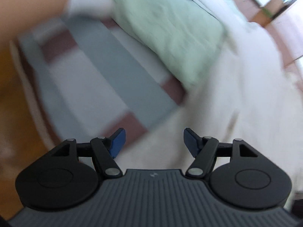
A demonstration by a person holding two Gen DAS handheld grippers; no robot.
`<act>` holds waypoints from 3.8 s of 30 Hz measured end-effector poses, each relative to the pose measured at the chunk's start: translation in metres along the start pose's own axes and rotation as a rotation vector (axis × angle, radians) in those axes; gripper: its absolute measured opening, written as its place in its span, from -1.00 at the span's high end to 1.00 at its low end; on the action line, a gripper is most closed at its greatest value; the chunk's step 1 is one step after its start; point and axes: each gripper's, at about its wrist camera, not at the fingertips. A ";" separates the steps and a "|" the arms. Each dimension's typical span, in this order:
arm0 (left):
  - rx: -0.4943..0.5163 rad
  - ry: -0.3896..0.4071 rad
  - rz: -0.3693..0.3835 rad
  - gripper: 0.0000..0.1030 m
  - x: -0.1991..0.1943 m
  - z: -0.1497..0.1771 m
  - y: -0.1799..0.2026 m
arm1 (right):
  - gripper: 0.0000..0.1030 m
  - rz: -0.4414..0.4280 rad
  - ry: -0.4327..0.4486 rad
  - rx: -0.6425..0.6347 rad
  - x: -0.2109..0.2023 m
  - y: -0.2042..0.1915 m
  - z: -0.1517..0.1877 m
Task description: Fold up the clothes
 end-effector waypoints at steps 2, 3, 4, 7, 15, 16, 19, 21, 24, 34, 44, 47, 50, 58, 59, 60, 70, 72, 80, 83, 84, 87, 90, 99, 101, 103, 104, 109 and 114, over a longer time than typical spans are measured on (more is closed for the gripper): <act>-0.036 0.038 0.015 -0.32 0.008 0.010 -0.008 | 0.20 0.091 0.045 -0.061 0.019 -0.005 -0.007; -0.031 0.080 0.005 -0.33 0.006 0.014 -0.008 | 0.20 0.144 0.076 -0.085 0.031 -0.007 -0.009; -0.017 0.088 -0.021 -0.33 0.005 0.015 -0.006 | 0.20 0.192 0.103 -0.110 0.043 -0.008 -0.010; 0.044 0.066 -0.055 -0.29 0.001 0.017 -0.006 | 0.20 0.283 0.141 -0.124 0.068 -0.002 -0.016; 0.136 0.076 -0.124 -0.27 0.003 0.025 0.009 | 0.18 0.233 0.212 0.050 0.089 0.024 -0.011; 0.164 0.090 -0.134 -0.31 0.005 0.026 0.013 | 0.16 0.242 0.204 0.045 0.094 0.023 -0.010; 0.322 0.116 -0.146 0.87 0.005 0.032 0.031 | 0.13 0.254 0.190 0.046 0.104 0.025 -0.009; 0.218 0.094 -0.085 0.87 -0.007 0.027 0.022 | 0.13 0.257 0.189 0.065 0.109 0.025 -0.010; 0.250 0.322 -0.235 0.87 -0.056 0.026 0.018 | 0.13 0.233 0.210 0.089 0.101 0.020 -0.009; 0.356 0.213 -0.546 0.65 -0.008 0.035 0.015 | -0.12 0.282 0.115 0.039 0.123 0.021 0.003; 0.224 0.296 -0.454 0.82 -0.045 0.018 -0.004 | 0.82 0.364 0.011 -0.204 0.132 -0.019 0.027; 0.278 0.370 -0.370 0.75 -0.058 0.024 0.012 | 0.82 0.480 -0.010 -0.328 0.138 -0.027 0.043; 0.287 0.301 -0.306 0.75 -0.046 0.027 0.019 | 0.79 0.509 -0.028 -0.342 0.147 -0.026 0.048; 0.288 0.288 -0.225 0.14 -0.085 0.032 0.052 | 0.19 0.529 0.044 -0.342 0.125 -0.031 0.037; 0.302 0.307 -0.206 -0.04 -0.093 0.031 0.061 | 0.19 0.515 0.082 -0.316 0.116 -0.032 0.030; 0.317 0.326 -0.187 -0.06 -0.101 0.031 0.070 | 0.19 0.490 0.128 -0.288 0.106 -0.034 0.022; 0.402 0.248 0.053 -0.26 -0.125 0.033 0.154 | 0.10 0.442 0.382 -0.128 0.045 -0.049 -0.052; 0.431 0.241 0.062 -0.29 -0.126 0.039 0.170 | 0.10 0.405 0.425 -0.076 0.036 -0.039 -0.061; 0.307 0.101 0.107 -0.67 -0.124 0.057 0.208 | 0.06 0.288 0.431 0.278 0.030 -0.022 -0.055; 0.359 0.097 0.156 -0.67 -0.133 0.070 0.222 | 0.05 0.345 0.425 0.184 0.031 -0.079 -0.040; 0.378 0.113 0.158 -0.67 -0.137 0.073 0.226 | 0.05 0.372 0.432 0.120 0.034 -0.094 -0.032; 0.440 0.159 0.166 -0.67 -0.146 0.081 0.239 | 0.05 0.365 0.447 0.024 0.037 -0.119 -0.024; 0.486 0.205 0.178 -0.69 -0.145 0.087 0.256 | -0.14 0.298 0.461 0.005 0.042 -0.109 -0.033; 0.600 0.249 0.219 -0.73 -0.061 0.112 0.366 | -0.20 0.465 0.623 0.213 0.048 0.073 -0.057; 0.617 0.257 0.261 -0.73 -0.041 0.119 0.391 | -0.19 0.484 0.644 0.303 0.044 0.125 -0.053; 0.653 0.247 0.297 -0.74 -0.020 0.126 0.416 | -0.16 0.504 0.687 0.390 0.034 0.162 -0.046; 0.680 0.248 0.303 -0.73 -0.012 0.129 0.426 | -0.02 0.515 0.693 0.427 0.031 0.173 -0.044; 0.986 0.260 0.259 -0.33 0.022 0.154 0.471 | -0.03 0.570 0.675 0.418 0.040 0.175 -0.047; 1.070 0.197 0.106 -0.39 0.056 0.157 0.468 | -0.04 0.594 0.702 0.385 0.039 0.169 -0.058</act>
Point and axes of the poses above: each gripper's, at about its wrist camera, not at the fingertips, and x roughly the way its jaws point, y to its right, z to its underside, and after that the axes turned 10 degrees about -z, right-handed
